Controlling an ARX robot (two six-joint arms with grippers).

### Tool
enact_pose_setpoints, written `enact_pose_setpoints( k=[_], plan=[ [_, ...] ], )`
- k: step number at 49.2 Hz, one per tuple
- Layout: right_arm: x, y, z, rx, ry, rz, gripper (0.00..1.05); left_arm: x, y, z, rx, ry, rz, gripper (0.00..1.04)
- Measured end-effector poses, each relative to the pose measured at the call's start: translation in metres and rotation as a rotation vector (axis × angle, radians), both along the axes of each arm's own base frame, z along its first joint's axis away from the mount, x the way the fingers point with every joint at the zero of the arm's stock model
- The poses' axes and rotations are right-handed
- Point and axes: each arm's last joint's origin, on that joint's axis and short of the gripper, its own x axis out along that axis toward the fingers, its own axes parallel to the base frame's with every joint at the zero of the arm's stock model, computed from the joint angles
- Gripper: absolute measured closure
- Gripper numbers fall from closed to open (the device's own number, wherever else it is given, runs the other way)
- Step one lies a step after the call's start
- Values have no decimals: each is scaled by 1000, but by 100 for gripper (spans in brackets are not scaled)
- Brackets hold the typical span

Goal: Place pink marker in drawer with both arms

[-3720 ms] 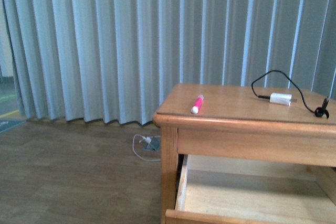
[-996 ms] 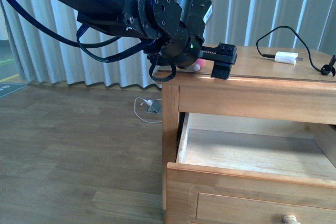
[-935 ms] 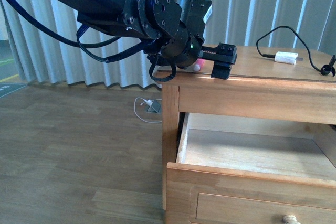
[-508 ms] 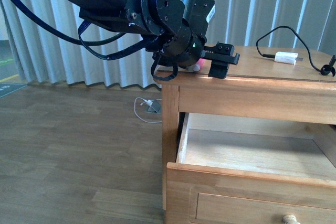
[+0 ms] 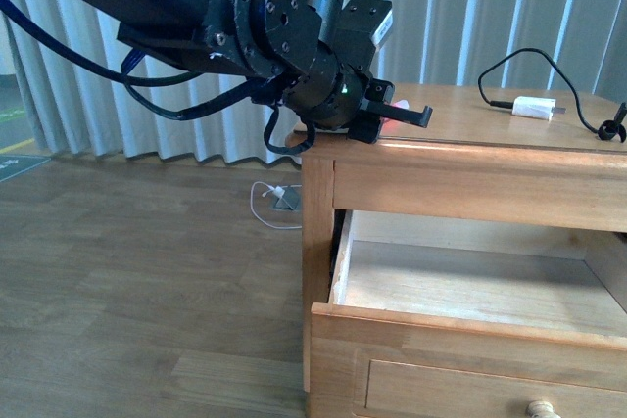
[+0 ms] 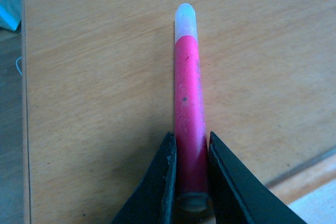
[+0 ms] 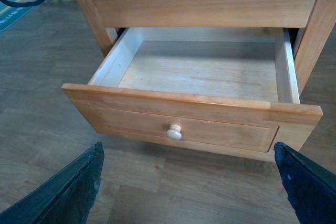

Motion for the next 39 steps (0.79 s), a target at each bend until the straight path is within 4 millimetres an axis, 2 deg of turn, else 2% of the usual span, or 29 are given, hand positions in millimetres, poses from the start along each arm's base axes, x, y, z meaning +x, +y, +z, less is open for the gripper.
enact_pose_setpoints(
  k=[8, 20, 24, 30, 39],
  plan=[
    [0, 0, 0, 0, 0, 0, 8, -18, 5, 6, 3, -60, -157, 90],
    [0, 0, 0, 0, 0, 0, 8, -64, 19, 47, 29, -138, -424, 90],
    [0, 0, 0, 0, 0, 0, 8, -77, 23, 54, 54, -145, -490, 90],
    [0, 0, 0, 0, 0, 0, 8, -88, 23, 46, 107, -129, -553, 90],
    [0, 0, 0, 0, 0, 0, 8, -89, 14, 15, 161, -88, -561, 90]
  ],
)
